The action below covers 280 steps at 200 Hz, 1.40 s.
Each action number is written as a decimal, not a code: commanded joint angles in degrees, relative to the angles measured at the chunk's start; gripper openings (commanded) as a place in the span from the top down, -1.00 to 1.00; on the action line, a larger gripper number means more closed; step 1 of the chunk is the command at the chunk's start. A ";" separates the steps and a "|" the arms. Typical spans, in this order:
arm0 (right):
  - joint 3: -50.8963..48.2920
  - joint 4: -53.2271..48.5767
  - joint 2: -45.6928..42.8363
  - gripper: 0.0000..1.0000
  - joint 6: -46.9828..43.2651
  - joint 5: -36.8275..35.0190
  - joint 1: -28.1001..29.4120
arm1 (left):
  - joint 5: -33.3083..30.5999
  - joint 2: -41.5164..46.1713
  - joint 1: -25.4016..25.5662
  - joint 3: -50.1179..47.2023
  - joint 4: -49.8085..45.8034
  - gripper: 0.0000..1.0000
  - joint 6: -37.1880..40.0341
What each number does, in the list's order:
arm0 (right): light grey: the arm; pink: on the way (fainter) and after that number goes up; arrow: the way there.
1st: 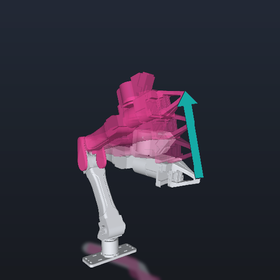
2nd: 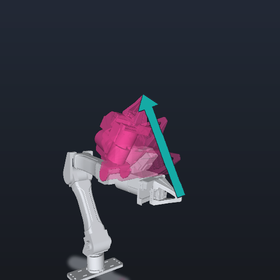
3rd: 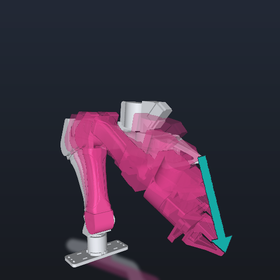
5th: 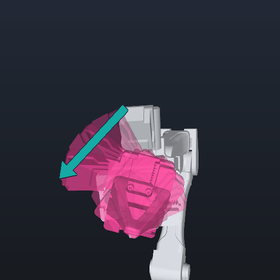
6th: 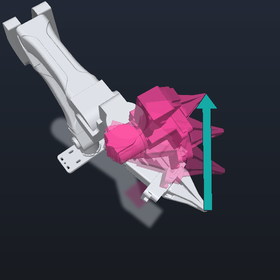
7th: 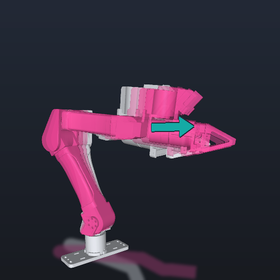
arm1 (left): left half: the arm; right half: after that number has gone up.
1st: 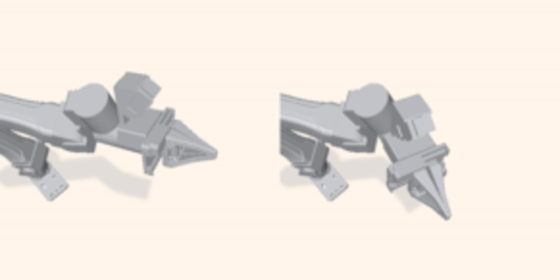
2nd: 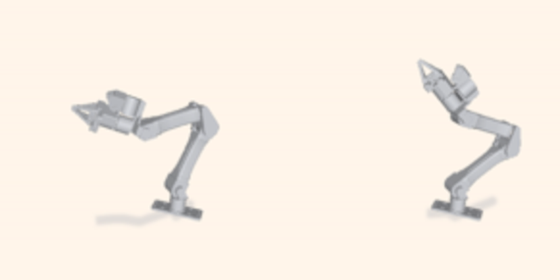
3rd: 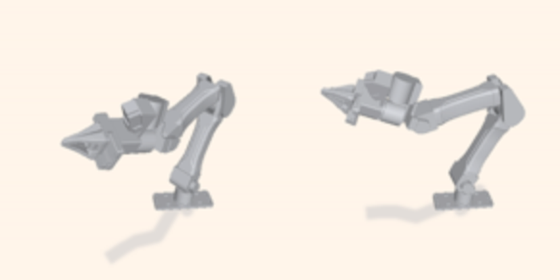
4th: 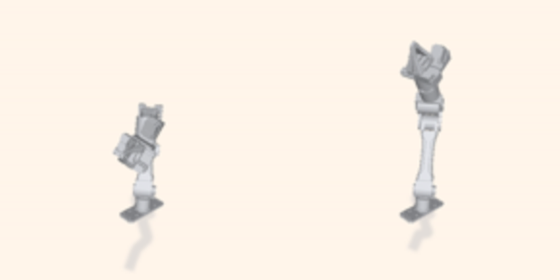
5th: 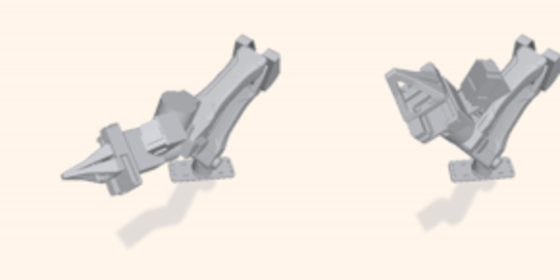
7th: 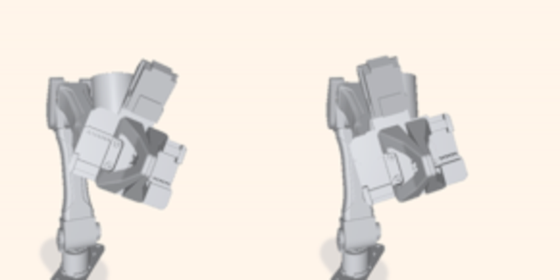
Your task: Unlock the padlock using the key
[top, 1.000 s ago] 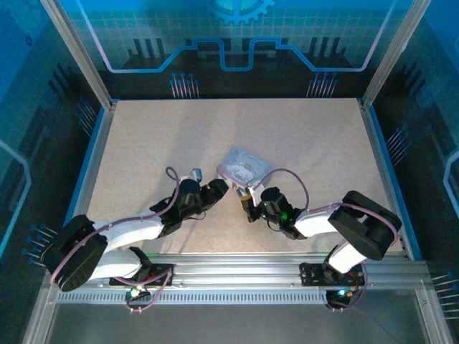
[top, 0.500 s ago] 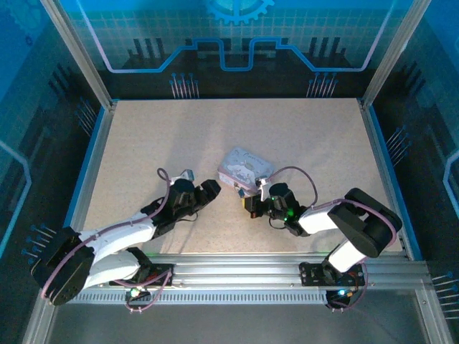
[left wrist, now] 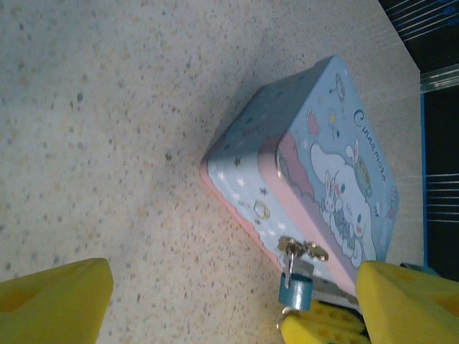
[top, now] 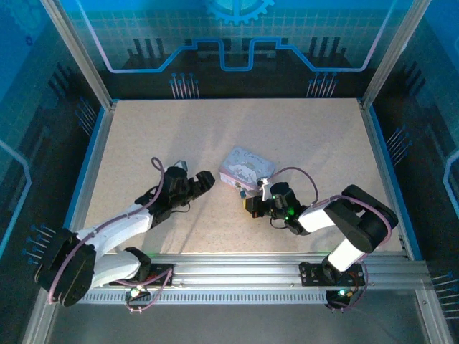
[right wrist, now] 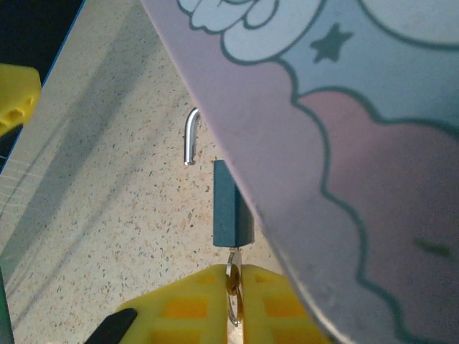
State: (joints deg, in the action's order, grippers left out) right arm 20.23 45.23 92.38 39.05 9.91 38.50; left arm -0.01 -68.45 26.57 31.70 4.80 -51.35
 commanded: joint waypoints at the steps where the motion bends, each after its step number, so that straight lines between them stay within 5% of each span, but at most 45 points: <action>1: -0.98 -0.82 0.52 0.67 0.42 -0.24 -1.03 | 5.76 -3.86 -2.31 3.98 -3.24 -0.78 6.11; 109: -1.94 -0.88 -5.70 0.18 -2.05 4.52 -2.56 | 12.00 -23.14 -4.07 25.02 -13.44 -0.77 19.93; 152: 0.09 -1.26 -5.11 0.13 -2.40 5.71 -3.08 | 12.73 -28.76 -4.07 28.35 -14.37 -0.76 21.36; 280: 6.37 -3.42 2.54 0.04 -7.45 12.36 -11.79 | 11.04 -26.99 -3.67 15.83 -10.63 -0.66 18.43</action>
State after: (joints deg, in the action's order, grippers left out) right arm 24.62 42.63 92.75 33.98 19.46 28.77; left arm 11.75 -96.12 22.92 52.42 -2.11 -31.90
